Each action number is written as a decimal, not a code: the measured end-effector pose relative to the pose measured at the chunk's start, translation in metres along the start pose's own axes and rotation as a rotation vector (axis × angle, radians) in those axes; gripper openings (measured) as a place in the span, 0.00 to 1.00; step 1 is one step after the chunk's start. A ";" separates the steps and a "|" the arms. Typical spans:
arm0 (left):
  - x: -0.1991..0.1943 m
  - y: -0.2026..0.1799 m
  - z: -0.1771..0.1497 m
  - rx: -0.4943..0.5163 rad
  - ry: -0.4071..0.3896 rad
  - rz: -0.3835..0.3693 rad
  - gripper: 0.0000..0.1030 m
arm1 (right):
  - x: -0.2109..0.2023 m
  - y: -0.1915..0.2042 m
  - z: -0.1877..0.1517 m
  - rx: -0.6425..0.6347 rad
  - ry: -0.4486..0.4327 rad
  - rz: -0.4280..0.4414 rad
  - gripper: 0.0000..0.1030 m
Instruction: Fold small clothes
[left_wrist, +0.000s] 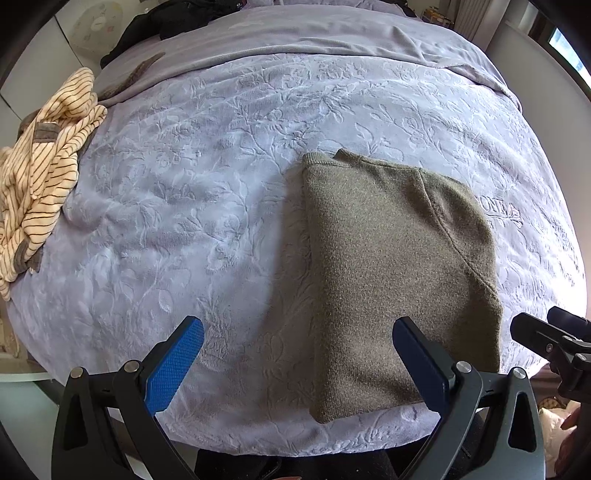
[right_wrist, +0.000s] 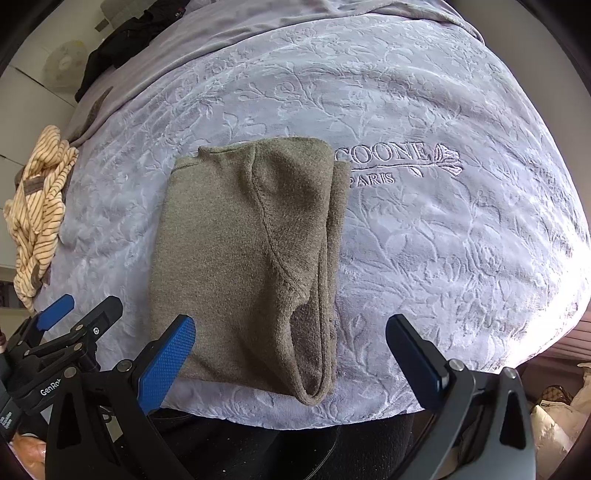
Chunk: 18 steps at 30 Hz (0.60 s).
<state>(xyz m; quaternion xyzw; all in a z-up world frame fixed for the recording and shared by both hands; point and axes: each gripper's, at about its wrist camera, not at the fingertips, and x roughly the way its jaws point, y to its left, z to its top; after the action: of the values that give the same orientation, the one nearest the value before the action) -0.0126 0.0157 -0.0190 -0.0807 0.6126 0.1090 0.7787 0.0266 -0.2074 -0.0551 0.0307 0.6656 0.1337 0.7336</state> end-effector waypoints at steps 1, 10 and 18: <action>0.000 0.000 0.000 0.001 0.001 0.000 0.99 | 0.000 0.000 0.000 0.000 0.000 0.000 1.00; 0.001 -0.002 0.000 0.010 0.006 -0.007 0.99 | 0.000 0.002 0.003 -0.008 0.001 0.000 1.00; 0.003 -0.002 0.001 0.011 0.015 -0.011 0.99 | 0.001 0.002 0.004 -0.007 0.003 0.000 1.00</action>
<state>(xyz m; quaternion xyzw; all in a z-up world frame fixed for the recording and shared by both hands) -0.0107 0.0143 -0.0216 -0.0806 0.6186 0.1006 0.7750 0.0306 -0.2048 -0.0548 0.0278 0.6661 0.1361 0.7328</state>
